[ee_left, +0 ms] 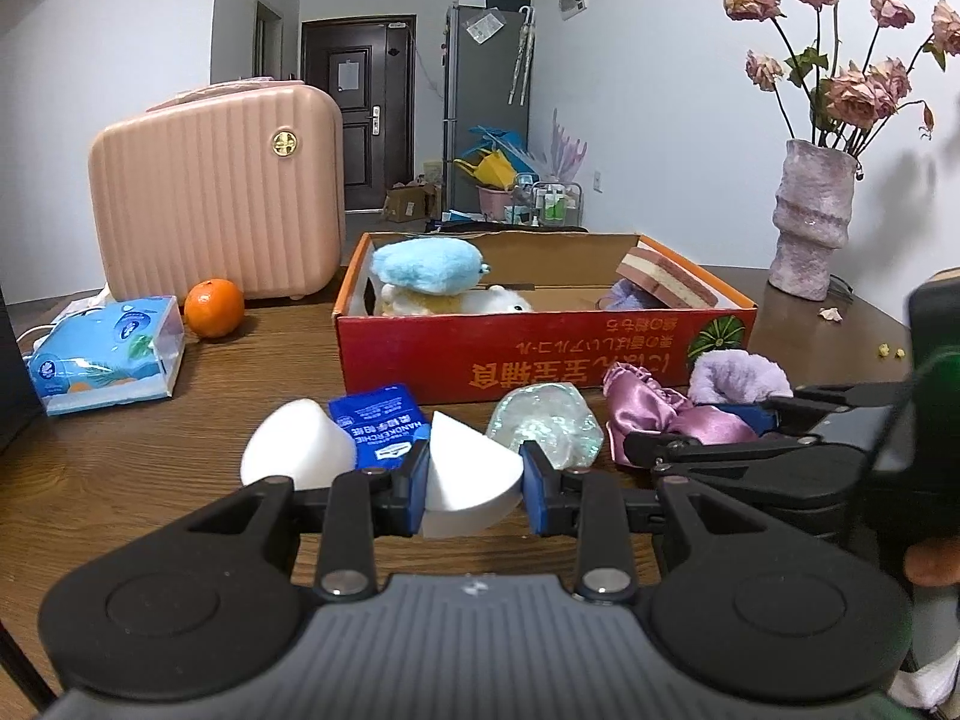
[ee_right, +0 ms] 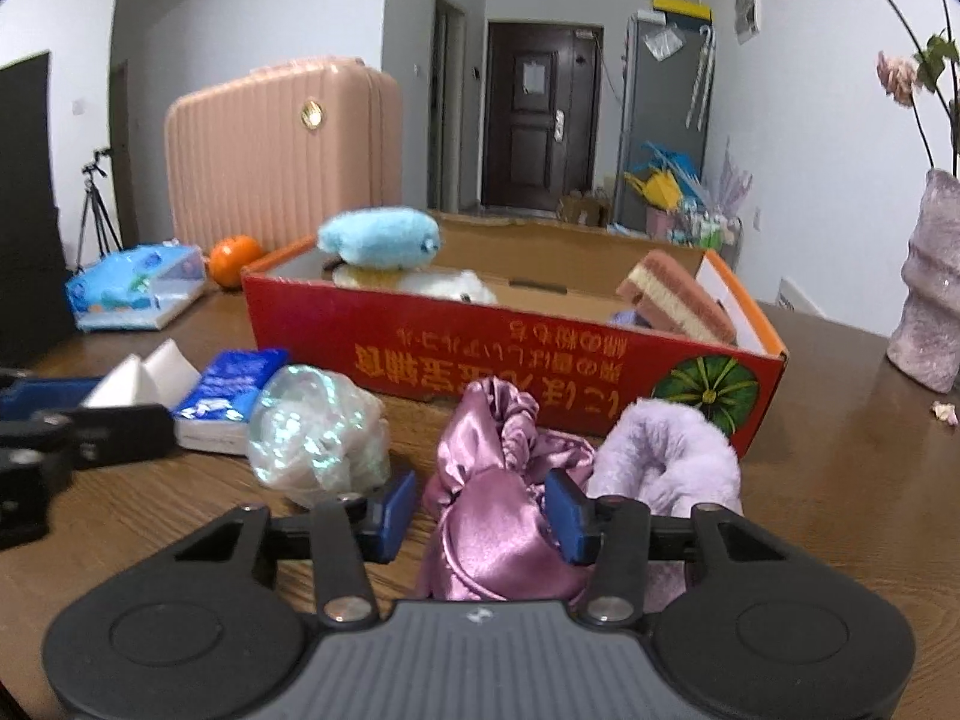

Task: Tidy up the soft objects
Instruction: 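Grasp the pink satin bow scrunchie with the right gripper and lift it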

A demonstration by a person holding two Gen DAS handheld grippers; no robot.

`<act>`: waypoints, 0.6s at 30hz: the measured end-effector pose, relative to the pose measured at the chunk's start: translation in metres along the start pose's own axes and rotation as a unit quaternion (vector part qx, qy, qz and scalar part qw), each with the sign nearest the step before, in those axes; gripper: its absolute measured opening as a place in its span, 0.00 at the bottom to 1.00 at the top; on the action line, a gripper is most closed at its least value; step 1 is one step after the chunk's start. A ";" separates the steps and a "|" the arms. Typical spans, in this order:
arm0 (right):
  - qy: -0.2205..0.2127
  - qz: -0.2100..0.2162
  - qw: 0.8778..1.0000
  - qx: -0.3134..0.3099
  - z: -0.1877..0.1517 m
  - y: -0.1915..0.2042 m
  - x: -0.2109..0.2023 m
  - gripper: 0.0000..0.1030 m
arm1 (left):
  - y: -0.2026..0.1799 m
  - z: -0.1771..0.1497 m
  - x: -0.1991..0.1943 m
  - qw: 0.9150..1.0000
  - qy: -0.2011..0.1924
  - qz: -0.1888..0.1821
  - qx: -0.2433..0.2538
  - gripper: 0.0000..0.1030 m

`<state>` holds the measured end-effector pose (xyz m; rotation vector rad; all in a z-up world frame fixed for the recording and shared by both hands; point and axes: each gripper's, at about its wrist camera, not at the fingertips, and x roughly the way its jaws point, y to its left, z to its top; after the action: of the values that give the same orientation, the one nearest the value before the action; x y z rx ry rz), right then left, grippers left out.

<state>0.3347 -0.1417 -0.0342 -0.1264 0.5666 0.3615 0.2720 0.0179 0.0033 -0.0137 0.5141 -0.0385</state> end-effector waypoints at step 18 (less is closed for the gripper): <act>0.044 -0.030 0.999 -0.003 -0.008 0.005 0.020 0.32 | 0.005 0.001 0.003 1.000 0.005 0.007 -0.008 0.31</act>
<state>0.3447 -0.1326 -0.0517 -0.1648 0.6474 0.3011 0.2756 0.0223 0.0027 -0.0249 0.5253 -0.0212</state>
